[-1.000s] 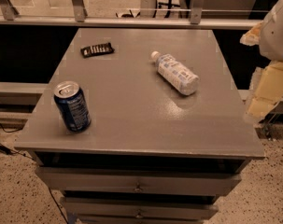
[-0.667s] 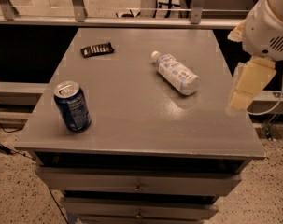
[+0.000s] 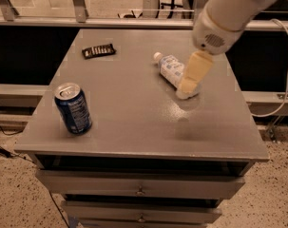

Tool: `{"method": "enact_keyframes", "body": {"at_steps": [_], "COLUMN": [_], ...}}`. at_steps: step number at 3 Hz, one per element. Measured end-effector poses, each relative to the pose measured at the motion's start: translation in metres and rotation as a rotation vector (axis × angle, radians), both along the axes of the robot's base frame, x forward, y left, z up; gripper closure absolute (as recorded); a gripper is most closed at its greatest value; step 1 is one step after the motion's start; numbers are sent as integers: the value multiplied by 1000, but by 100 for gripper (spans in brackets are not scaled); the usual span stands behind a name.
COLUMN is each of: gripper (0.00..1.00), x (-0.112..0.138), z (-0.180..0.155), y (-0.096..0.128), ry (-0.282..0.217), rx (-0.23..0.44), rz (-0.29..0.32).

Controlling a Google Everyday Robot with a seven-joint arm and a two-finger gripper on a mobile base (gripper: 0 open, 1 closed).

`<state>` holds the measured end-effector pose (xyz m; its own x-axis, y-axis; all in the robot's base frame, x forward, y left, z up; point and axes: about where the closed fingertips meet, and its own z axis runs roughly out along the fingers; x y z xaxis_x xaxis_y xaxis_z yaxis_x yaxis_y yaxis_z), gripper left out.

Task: Place blue plastic bottle upright

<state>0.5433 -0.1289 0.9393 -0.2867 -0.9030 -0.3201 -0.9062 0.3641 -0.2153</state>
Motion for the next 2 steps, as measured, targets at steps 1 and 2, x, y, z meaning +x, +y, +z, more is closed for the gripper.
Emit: {"method": "enact_keyframes", "body": {"at_steps": [1, 2], "gripper": [0, 0], "x": [26, 66], "z": [-21, -39], "y": [24, 35], "ry": [26, 28], "rx": [38, 51], "rz": [-41, -117]}}
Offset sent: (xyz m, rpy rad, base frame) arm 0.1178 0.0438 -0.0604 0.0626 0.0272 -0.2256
